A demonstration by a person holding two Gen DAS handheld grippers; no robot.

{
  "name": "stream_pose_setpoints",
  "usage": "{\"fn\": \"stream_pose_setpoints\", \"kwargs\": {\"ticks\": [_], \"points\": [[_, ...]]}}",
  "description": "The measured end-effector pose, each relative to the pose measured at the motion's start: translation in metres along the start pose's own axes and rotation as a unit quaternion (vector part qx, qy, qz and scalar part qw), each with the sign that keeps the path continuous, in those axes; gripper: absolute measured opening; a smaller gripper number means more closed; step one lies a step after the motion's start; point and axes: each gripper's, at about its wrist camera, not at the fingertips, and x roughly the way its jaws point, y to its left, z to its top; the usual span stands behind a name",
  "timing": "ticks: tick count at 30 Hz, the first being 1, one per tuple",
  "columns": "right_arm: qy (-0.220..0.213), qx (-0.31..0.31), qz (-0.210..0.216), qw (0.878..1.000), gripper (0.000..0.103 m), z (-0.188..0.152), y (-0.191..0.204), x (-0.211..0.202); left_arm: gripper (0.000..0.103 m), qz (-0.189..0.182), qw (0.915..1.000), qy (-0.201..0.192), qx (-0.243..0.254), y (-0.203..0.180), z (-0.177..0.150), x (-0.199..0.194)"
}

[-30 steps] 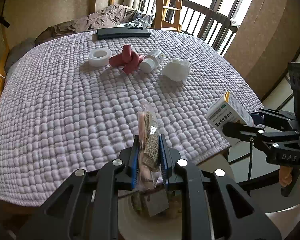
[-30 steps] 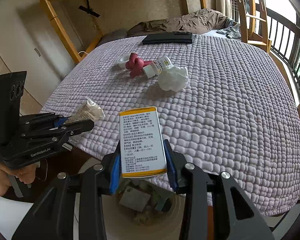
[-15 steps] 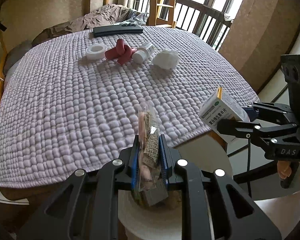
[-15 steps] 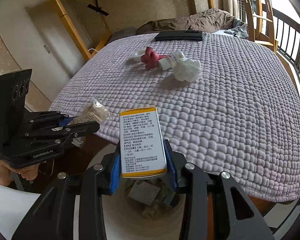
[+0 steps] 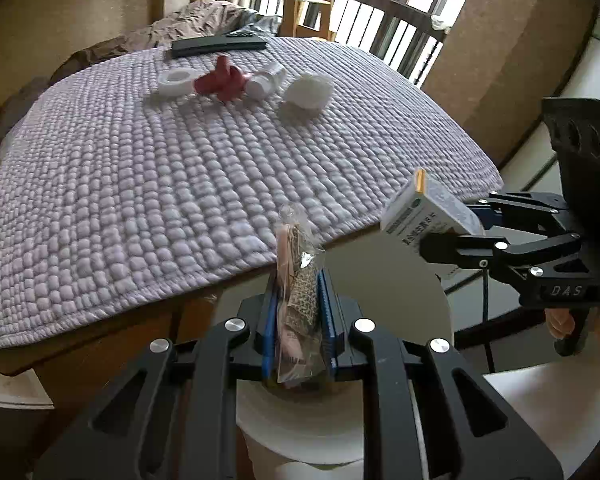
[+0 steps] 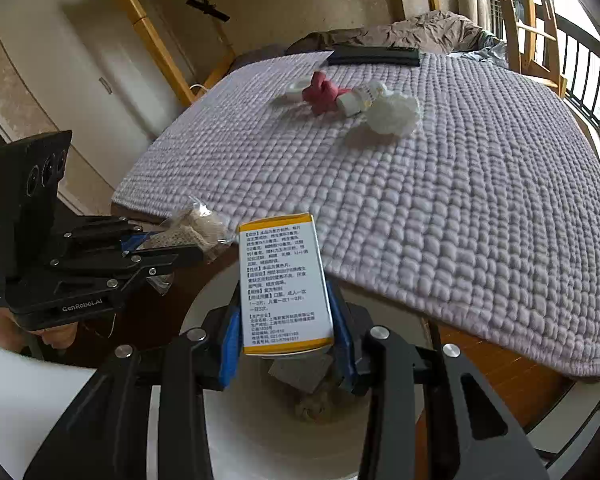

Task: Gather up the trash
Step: 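Carry the medicine box and plastic packet in both tools over the white bin, then open the right tool to drop the medicine box while the left tool drops the packet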

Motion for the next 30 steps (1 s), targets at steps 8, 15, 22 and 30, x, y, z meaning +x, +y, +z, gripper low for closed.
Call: {"fn": "stream_pose_setpoints", "kwargs": {"ticks": [8,15,22,30], "points": [[0.015,-0.012,0.004,1.000,0.038,-0.012,0.008,0.003,0.021,-0.011,0.9996,0.015,0.022,-0.012,-0.007,0.004],[0.032,-0.007,0.002,0.999,0.038,-0.020,0.006,0.011,0.021,-0.004,0.9990,0.037,0.026,-0.015,-0.013,0.015],[0.055,-0.013,-0.013,0.998,0.038,-0.027,0.007,0.023,0.021,0.022,0.9979,0.059,0.016,-0.010,-0.015,0.031],[0.073,-0.011,-0.019,0.997,0.038,-0.031,0.004,0.037,0.021,0.030,0.9966,0.074,0.018,-0.011,-0.024,0.045]]}}
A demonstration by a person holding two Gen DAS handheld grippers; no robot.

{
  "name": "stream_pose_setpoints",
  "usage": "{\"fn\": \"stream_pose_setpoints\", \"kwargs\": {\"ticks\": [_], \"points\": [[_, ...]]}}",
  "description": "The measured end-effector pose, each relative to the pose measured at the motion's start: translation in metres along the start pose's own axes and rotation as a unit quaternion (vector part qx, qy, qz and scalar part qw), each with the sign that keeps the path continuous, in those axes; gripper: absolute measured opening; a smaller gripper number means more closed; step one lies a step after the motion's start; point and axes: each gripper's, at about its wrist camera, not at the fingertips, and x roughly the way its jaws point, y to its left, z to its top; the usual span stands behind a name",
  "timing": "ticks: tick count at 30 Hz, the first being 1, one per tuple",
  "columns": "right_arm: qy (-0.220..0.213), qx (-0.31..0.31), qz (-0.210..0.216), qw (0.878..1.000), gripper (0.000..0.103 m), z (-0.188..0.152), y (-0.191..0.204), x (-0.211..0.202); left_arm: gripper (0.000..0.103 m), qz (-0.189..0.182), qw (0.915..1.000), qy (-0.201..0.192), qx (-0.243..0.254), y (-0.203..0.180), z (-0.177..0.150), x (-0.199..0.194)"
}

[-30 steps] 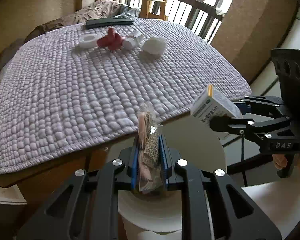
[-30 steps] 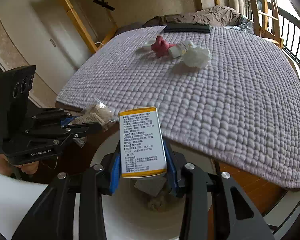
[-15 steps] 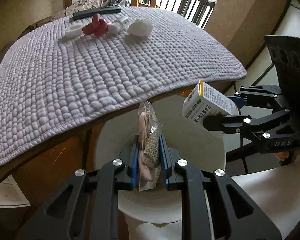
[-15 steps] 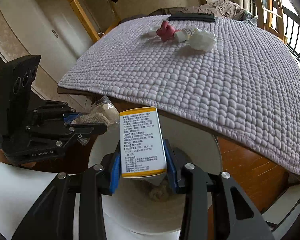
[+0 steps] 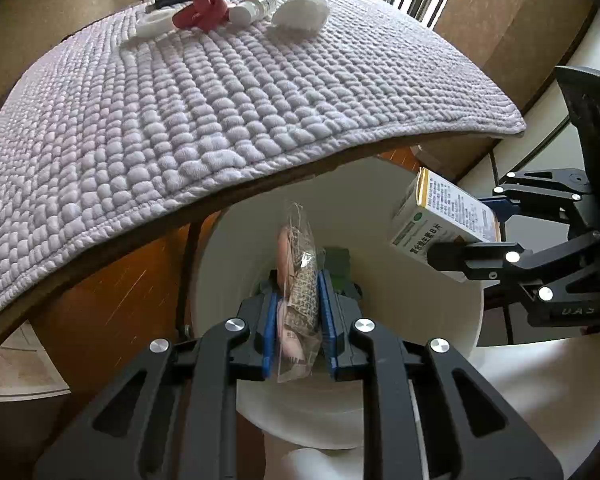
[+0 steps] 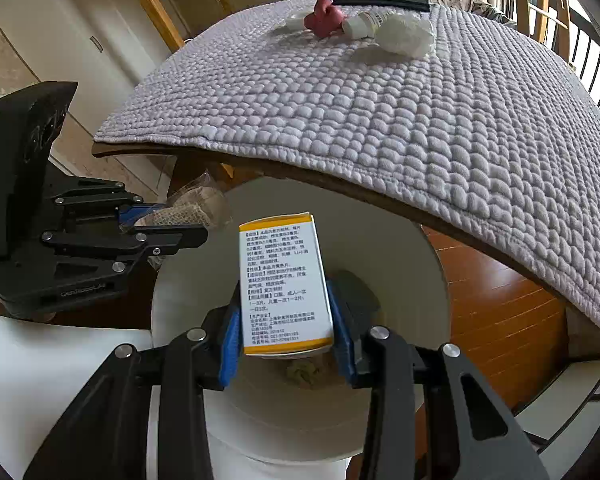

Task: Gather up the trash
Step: 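Open the right tool to drop the medicine box while the left tool drops the packet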

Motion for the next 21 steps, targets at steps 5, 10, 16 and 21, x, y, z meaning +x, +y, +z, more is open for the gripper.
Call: {"fn": "stream_pose_setpoints", "kwargs": {"ticks": [5,10,16,21], "points": [[0.005,0.005,-0.001,1.000,0.038,0.000,-0.003,0.006,0.021,0.002,1.0000,0.008,0.003,-0.003,-0.005,0.012],[0.008,0.003,-0.002,1.000,0.038,0.000,0.002,0.014,0.021,0.010,0.9998,0.015,0.005,-0.007,-0.002,0.026],[0.016,0.007,-0.010,1.000,0.038,-0.006,0.003,0.024,0.021,0.024,0.9995,0.020,0.011,-0.012,-0.014,0.047],[0.020,0.006,-0.014,1.000,0.038,-0.018,0.008,0.035,0.021,0.026,0.9993,0.025,0.012,-0.013,-0.020,0.059]]}}
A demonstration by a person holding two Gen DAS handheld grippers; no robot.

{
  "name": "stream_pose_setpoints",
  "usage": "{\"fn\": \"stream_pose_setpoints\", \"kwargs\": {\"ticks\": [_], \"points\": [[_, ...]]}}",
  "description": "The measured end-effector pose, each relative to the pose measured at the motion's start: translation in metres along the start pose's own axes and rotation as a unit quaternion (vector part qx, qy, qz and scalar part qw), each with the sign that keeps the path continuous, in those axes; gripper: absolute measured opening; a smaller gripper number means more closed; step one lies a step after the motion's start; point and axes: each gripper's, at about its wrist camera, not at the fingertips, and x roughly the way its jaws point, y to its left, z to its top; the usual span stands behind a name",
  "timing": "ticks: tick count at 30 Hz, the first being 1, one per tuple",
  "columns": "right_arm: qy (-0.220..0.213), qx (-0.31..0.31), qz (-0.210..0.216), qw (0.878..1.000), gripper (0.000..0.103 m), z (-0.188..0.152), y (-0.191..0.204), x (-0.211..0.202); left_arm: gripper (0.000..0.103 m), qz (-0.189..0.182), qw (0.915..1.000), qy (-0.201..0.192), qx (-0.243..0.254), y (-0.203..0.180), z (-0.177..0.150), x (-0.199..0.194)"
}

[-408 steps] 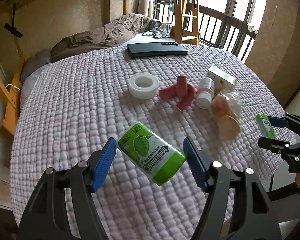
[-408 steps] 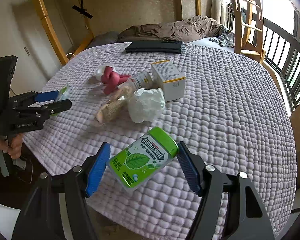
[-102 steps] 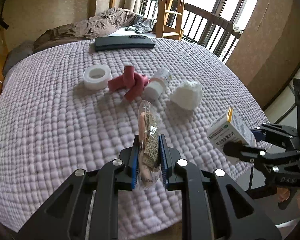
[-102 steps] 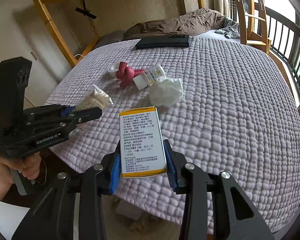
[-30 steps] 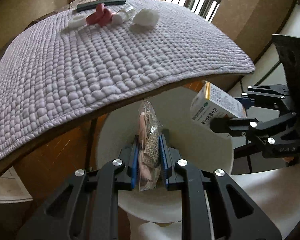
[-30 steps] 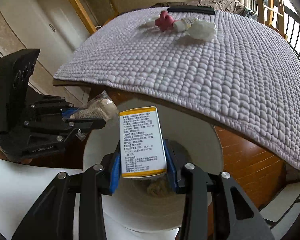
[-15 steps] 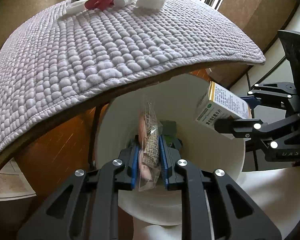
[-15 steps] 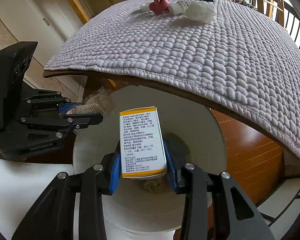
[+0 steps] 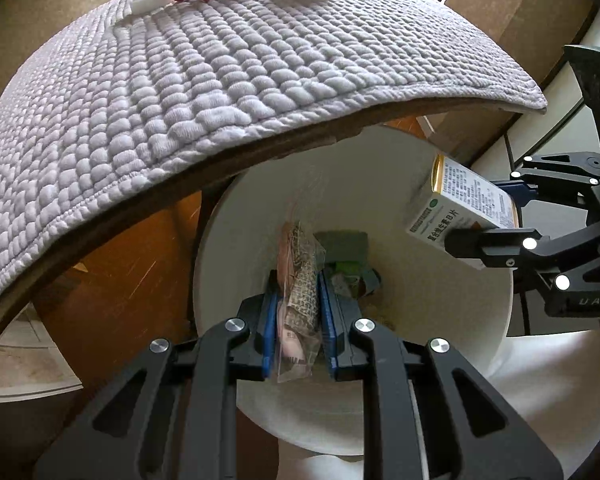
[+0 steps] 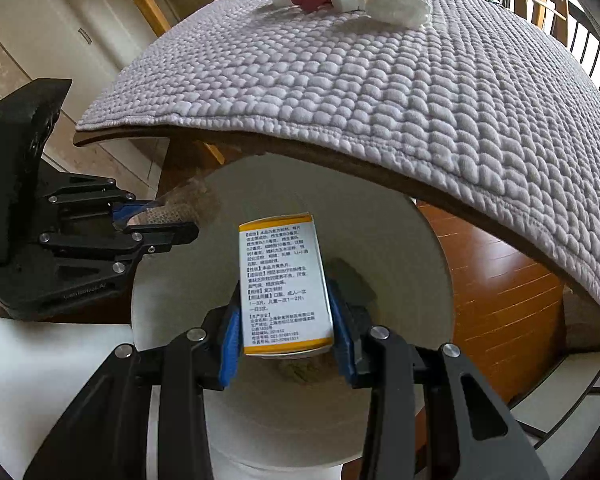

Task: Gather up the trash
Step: 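Open the right tool to drop the medicine box while the left tool drops the packet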

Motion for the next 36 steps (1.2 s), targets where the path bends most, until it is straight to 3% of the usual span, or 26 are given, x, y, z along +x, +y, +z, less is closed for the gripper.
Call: {"fn": "stream_pose_setpoints", "kwargs": {"ticks": [24,36], "points": [[0.015,0.009,-0.002,1.000,0.038,-0.022,-0.014,0.029,0.021,0.006,0.9998,0.018,0.008,-0.005,-0.007,0.065],[0.023,0.009,-0.002,1.000,0.038,-0.020,-0.019,0.034,0.021,0.004,0.9997,0.021,0.010,-0.005,-0.004,0.075]]}}
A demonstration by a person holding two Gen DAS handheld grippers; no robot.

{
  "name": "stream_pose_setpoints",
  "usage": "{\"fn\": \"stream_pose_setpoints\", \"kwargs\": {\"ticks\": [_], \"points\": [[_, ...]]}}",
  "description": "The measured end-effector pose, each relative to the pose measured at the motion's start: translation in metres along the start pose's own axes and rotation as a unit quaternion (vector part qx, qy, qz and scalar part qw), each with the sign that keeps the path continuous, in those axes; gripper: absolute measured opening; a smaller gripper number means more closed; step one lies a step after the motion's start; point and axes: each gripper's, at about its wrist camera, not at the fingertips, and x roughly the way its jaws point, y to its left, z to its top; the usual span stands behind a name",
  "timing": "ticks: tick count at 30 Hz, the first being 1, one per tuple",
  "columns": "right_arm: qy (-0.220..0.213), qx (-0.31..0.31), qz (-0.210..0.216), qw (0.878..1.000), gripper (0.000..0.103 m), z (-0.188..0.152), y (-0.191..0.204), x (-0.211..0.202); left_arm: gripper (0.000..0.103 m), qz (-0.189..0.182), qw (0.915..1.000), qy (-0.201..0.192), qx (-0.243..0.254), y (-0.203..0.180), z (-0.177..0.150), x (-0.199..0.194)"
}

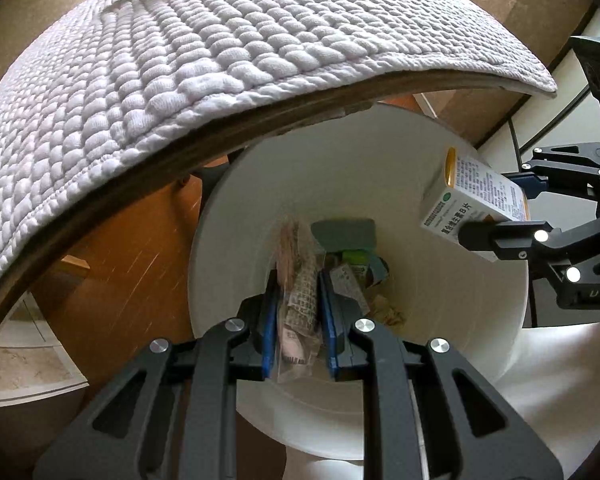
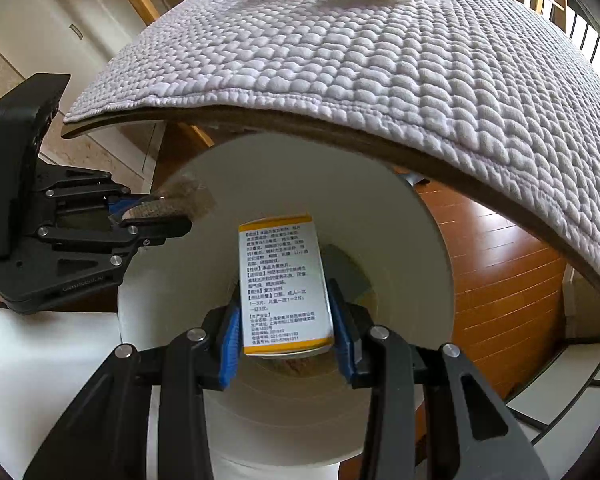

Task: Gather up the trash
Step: 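Open the right tool to drop the medicine box while the left tool drops the packet, then move both tools back over the blanket toward the white plastic bag and tape roll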

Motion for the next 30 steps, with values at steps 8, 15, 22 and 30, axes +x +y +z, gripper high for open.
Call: {"fn": "stream_pose_setpoints", "kwargs": {"ticks": [8,15,22,30], "points": [[0.003,0.003,-0.006,1.000,0.040,0.006,0.000,-0.001,0.026,-0.006,1.0000,-0.001,-0.004,0.006,0.004,-0.003],[-0.005,0.001,-0.007,1.000,0.059,0.014,-0.006,-0.008,0.067,-0.017,0.9998,-0.013,-0.002,0.009,0.012,-0.009],[-0.046,-0.031,-0.026,0.998,0.066,0.027,-0.003,-0.038,0.070,-0.023,0.9994,-0.027,-0.006,0.014,0.023,-0.027],[-0.182,-0.084,-0.091,0.976,0.097,0.058,0.004,-0.108,0.095,-0.034,0.9891,-0.143,0.009,0.025,0.036,-0.119]]}}
